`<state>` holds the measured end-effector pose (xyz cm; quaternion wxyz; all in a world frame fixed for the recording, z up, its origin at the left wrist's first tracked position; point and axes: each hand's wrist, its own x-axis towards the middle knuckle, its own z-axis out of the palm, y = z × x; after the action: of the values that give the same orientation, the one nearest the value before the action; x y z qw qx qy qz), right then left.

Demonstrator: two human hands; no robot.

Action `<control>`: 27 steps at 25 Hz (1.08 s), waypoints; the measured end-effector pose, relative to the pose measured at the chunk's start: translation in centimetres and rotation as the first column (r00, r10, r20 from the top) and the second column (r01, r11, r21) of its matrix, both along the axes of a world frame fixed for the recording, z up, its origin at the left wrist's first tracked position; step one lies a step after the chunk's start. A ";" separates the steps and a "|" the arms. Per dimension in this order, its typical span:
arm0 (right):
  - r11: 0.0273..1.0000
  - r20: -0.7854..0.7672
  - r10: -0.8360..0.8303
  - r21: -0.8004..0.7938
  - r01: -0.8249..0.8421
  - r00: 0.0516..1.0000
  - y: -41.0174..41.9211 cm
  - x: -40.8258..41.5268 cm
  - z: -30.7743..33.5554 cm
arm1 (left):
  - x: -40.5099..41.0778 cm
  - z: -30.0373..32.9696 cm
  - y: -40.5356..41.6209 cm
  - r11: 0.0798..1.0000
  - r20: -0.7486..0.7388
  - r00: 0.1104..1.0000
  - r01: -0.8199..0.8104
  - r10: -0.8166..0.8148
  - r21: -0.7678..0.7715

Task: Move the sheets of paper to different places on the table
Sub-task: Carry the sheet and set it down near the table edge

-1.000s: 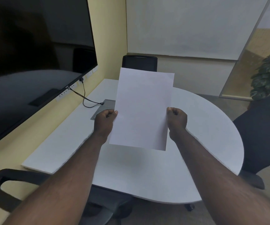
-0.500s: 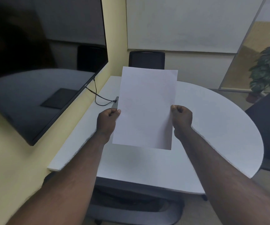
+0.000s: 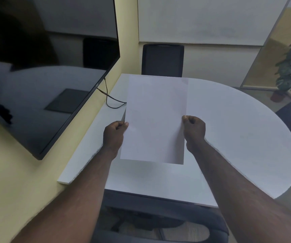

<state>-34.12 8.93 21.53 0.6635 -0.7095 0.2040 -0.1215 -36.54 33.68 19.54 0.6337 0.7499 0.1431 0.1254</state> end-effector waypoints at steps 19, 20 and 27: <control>0.998 -0.200 -0.061 -0.016 0.059 0.978 2.5 6.9 -7.2 | 8.0 -7.2 2.4 0.997 -0.112 0.993 0.039 -0.031 0.069; 0.998 -0.217 -0.069 -0.020 0.066 0.974 2.7 7.1 -7.9 | 8.3 -8.0 2.5 0.997 -0.122 0.992 0.042 -0.034 0.064; 0.991 -0.335 -0.122 -0.099 0.094 0.934 3.5 9.0 -14.0 | 10.3 -14.0 3.1 0.994 -0.225 0.973 0.073 -0.053 0.082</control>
<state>-25.15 12.39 7.52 0.5810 -0.7339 0.3493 -0.0416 -26.22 36.81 5.52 0.5831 0.7910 0.1832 0.0267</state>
